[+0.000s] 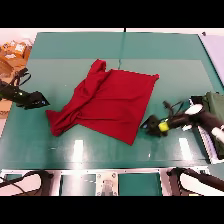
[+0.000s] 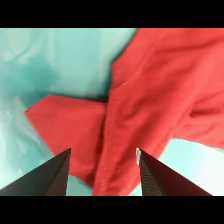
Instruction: Fold the shirts.
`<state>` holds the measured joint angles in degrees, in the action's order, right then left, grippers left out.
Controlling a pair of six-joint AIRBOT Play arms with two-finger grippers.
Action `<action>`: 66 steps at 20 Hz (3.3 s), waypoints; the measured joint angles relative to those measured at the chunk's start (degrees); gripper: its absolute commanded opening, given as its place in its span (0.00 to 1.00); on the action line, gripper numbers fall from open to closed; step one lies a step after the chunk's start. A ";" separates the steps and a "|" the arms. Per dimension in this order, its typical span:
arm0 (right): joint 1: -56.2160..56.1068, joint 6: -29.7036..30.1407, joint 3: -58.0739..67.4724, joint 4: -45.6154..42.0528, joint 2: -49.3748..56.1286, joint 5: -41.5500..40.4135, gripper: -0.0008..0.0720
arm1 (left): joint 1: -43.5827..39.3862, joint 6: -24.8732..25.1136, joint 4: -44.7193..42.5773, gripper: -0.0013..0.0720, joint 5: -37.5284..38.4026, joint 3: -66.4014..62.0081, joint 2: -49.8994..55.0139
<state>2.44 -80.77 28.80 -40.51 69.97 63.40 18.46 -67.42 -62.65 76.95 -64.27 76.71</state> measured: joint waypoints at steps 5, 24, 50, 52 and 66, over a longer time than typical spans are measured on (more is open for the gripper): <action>-12.17 2.62 -4.46 9.57 -1.49 -11.23 0.03 | 0.07 1.42 1.46 0.68 1.53 -0.04 0.09; 19.08 0.96 14.69 -12.57 -1.95 0.98 0.03 | -24.79 1.49 14.58 0.85 -12.79 17.27 0.09; 19.56 -2.80 67.45 -12.57 -9.29 7.56 0.03 | -17.66 -4.70 9.38 0.05 -9.16 -26.16 -16.85; 19.56 -4.28 77.53 -12.85 -9.99 7.58 0.03 | -17.00 -5.31 9.01 0.05 -9.09 -35.93 -19.23; 19.52 -5.86 80.30 -19.21 -18.12 1.07 0.03 | -16.48 -12.92 3.61 0.05 -2.67 -44.22 -25.24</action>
<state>21.96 -86.63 109.10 -59.72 51.86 64.47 1.98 -80.34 -59.05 74.28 -108.49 51.46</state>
